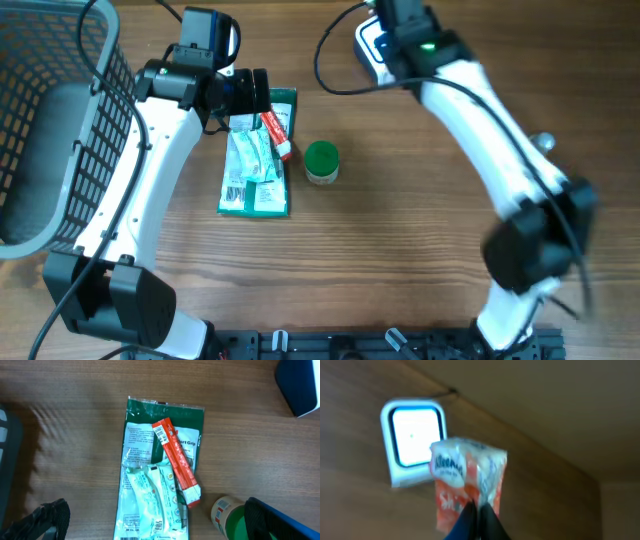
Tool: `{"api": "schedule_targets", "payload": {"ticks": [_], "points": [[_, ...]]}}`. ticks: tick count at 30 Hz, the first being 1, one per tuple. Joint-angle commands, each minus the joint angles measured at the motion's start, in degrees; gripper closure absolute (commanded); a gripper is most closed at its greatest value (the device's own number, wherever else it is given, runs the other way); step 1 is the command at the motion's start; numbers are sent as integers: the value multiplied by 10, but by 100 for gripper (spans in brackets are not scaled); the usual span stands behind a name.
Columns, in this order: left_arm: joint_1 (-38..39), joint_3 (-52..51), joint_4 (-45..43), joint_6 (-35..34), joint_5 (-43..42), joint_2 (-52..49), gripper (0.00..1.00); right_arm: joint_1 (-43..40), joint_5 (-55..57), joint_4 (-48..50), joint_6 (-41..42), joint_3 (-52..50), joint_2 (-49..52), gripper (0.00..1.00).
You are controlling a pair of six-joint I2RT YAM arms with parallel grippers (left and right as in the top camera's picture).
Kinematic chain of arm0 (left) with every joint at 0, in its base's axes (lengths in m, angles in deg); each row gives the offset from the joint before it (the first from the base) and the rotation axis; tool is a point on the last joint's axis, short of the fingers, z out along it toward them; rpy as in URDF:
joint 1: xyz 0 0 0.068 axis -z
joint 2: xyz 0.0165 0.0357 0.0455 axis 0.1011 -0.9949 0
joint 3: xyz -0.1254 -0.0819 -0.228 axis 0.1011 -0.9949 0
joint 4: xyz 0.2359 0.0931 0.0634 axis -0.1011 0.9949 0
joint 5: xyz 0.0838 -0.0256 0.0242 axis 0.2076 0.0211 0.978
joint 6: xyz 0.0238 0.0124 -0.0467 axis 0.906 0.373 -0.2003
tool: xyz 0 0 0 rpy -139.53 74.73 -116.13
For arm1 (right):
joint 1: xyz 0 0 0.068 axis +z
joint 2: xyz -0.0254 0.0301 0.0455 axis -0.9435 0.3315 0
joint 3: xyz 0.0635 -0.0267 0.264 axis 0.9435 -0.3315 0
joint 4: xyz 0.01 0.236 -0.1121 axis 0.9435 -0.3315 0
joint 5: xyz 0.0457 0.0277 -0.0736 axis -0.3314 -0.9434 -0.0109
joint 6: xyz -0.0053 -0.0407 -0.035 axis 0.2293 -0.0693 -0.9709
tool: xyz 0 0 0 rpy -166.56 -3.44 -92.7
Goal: Scan the item barcode
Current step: 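Carry the Kleenex pack right and set it down near the oil bottle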
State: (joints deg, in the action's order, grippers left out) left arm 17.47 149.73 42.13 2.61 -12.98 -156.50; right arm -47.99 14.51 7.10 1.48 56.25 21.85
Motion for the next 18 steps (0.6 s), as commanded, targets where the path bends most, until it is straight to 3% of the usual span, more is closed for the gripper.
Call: {"api": "schedule_targets", "payload": {"ticks": [1, 4, 7, 13, 18], "points": [[-2, 2, -1, -5, 7, -5, 0, -14, -116, -124, 110, 5, -85, 96], [-2, 2, -1, -5, 7, -5, 0, -43, -265, -264, 153, 3, -95, 96], [-2, 2, -1, -5, 7, -5, 0, -68, -345, -312, 180, -50, -91, 96], [-2, 2, -1, -5, 7, -5, 0, -84, -339, -236, 234, -223, -91, 96], [-2, 2, -1, -5, 7, -5, 0, -85, -252, -158, 295, -319, -91, 96]]}}
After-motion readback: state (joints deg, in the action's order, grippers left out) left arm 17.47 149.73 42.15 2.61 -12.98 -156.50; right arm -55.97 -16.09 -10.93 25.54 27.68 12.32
